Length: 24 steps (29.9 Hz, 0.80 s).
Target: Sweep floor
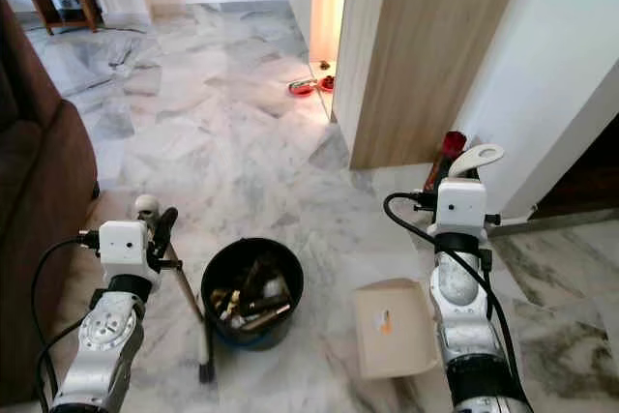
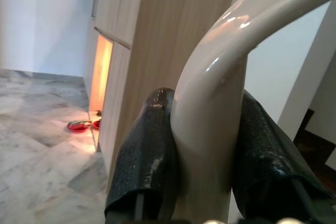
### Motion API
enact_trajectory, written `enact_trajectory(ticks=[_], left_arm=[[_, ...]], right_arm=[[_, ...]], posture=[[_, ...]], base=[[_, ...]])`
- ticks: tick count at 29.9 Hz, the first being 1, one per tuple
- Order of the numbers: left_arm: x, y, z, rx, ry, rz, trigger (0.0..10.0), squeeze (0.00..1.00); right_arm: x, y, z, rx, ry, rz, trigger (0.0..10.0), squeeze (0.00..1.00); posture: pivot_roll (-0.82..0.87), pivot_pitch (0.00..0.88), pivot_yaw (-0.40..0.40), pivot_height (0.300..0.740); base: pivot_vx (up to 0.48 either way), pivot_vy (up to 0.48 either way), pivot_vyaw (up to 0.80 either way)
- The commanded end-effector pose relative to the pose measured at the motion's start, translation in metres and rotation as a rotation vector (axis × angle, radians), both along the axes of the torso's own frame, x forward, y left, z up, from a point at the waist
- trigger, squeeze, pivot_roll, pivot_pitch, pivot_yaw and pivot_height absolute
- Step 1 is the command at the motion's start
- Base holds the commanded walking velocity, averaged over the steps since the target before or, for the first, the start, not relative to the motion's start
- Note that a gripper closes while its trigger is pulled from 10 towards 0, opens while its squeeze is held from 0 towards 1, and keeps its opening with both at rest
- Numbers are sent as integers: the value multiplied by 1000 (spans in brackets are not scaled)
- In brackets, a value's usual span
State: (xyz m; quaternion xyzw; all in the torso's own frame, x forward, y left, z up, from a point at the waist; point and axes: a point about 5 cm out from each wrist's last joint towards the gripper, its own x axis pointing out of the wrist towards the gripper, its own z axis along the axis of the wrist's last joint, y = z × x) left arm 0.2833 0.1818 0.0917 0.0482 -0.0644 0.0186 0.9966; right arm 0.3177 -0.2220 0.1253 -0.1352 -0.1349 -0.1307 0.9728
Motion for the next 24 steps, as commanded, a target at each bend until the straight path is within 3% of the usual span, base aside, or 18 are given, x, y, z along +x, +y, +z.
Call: enact_trajectory(ticks=[1,19,24], left_arm=[[1,-3,10,-10,-47,-16,10000,0],[3,-4,11,-8,-47,-37,10000,0],[4,-4,12,-7,-50,-39,10000,0]], right_arm=[[4,2,11,5,-57,18,10000,0],[7,12,3,65,-20,92,10000,0],[6,12,1,76,-16,100,10000,0]], posture=[[47,0,-31,740],[47,0,-24,740],[48,0,-25,740]], base=[[-251,0,0],[0,0,0],[-257,0,0]])
